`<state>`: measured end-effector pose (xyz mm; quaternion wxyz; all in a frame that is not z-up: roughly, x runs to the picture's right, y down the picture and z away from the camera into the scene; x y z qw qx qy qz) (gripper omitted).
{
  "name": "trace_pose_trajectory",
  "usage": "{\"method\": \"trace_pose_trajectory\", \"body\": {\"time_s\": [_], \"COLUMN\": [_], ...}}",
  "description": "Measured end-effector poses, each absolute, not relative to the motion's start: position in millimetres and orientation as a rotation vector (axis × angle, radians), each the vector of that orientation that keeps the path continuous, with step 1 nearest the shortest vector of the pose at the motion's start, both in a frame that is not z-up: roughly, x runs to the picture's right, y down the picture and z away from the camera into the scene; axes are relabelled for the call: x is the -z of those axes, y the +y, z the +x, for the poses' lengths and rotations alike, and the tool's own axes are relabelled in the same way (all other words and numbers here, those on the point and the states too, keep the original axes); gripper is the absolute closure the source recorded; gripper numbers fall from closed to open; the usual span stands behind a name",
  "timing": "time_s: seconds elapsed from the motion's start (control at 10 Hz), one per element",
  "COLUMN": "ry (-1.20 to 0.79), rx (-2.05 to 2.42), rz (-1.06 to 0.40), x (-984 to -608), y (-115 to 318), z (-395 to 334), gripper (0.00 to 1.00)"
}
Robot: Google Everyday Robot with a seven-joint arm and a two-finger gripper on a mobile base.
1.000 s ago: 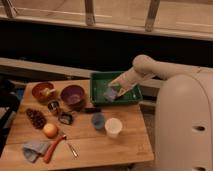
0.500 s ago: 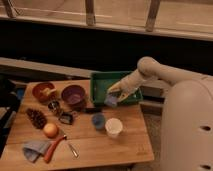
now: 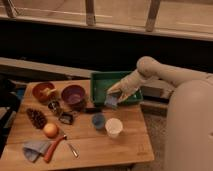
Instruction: Place sponge in plastic cup
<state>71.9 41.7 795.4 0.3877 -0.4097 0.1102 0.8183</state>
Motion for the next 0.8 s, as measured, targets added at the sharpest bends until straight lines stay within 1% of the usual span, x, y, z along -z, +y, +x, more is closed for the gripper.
{"method": "trace_pose_trajectory", "body": {"time_s": [0.3,0.6,0.8], "ry": [0.262,0.235,0.24], "rx": [-2.07,-2.062,-2.034], "rz": [-0.981,-0.968,-0.944], "x": [-770,-757,-753], "y": [43,54,65], "z": [64,43,16], "gripper": [1.0,1.0,1.0]}}
